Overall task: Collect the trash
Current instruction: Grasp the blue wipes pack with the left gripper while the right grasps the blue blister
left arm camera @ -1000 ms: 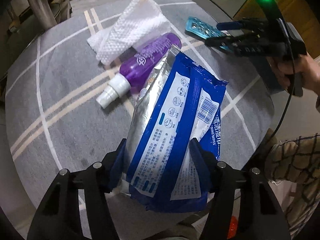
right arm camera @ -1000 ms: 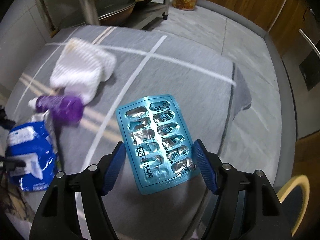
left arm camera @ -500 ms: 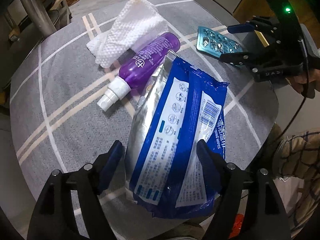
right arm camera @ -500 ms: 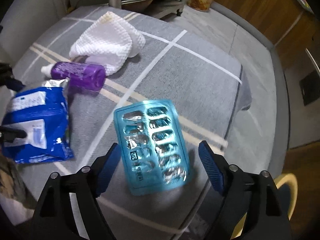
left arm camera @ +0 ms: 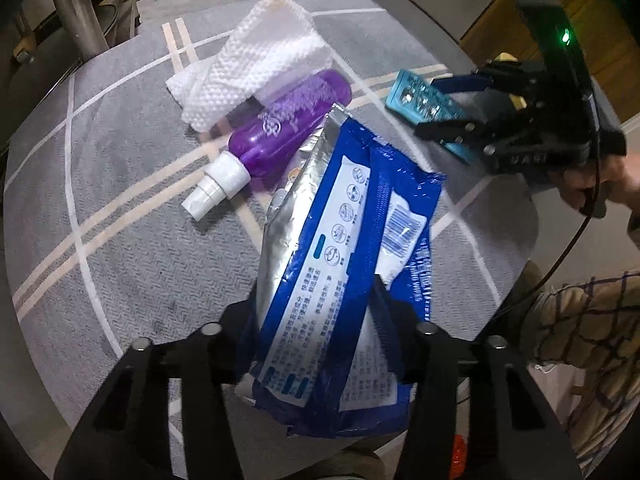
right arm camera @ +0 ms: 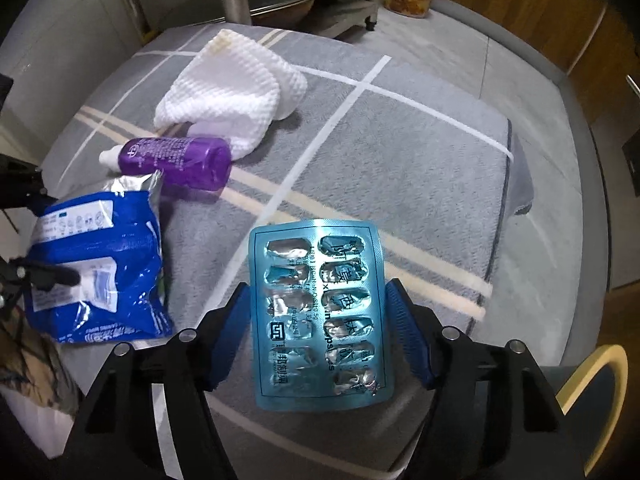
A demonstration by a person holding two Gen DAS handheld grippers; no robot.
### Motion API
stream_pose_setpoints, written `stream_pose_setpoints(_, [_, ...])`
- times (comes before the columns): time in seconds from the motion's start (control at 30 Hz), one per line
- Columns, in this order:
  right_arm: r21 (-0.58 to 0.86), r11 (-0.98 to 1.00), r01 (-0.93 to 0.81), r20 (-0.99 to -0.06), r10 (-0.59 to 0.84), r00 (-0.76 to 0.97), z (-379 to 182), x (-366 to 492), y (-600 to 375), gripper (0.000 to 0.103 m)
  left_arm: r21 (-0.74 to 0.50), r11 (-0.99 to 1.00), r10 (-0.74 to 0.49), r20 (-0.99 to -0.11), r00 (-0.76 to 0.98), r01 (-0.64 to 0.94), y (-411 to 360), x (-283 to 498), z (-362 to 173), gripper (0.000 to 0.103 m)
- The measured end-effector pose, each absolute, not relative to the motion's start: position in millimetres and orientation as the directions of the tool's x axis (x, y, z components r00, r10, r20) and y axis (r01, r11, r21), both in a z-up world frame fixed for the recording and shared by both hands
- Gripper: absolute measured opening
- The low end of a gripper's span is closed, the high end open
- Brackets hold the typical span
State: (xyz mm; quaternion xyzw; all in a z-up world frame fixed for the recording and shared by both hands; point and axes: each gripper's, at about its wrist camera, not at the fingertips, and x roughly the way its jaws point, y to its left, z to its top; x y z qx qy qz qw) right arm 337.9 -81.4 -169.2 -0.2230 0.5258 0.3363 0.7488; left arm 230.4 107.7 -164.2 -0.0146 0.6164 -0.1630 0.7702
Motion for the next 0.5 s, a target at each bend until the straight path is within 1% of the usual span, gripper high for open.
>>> stream_pose_setpoints(0.03, [0.026,0.681,-0.731,-0.936,0.273,0.221,-169,336,-83,0.069,-0.227,0.946,-0.274,-0.942,0.192,0.232,108,229,-162,0.043])
stream_pose_setpoints(0.13, [0.043,0.698,-0.714,-0.933,0.284,0.222,-164,333,-85,0.069,-0.234,0.945,-0.282,-0.935,0.213,0.227,108,229,-153,0.03])
stream_pose_setpoints(0.27, [0.072,0.722,-0.689,-0.918,0.318,0.237,-151,330,-93,0.069,-0.253,0.943,-0.303,-0.922,0.243,0.216,109,228,-140,0.019])
stream_pose_setpoints(0.33, [0.088,0.734,-0.674,-0.91,0.334,0.245,-144,330,-97,0.069,-0.253,0.942,-0.305,-0.919,0.251,0.221,108,229,-135,0.016])
stream_pose_setpoints(0.5, [0.119,0.752,-0.648,-0.892,0.368,0.264,-127,326,-107,0.069,-0.249,0.937,-0.314,-0.907,0.282,0.244,102,224,-119,0.015])
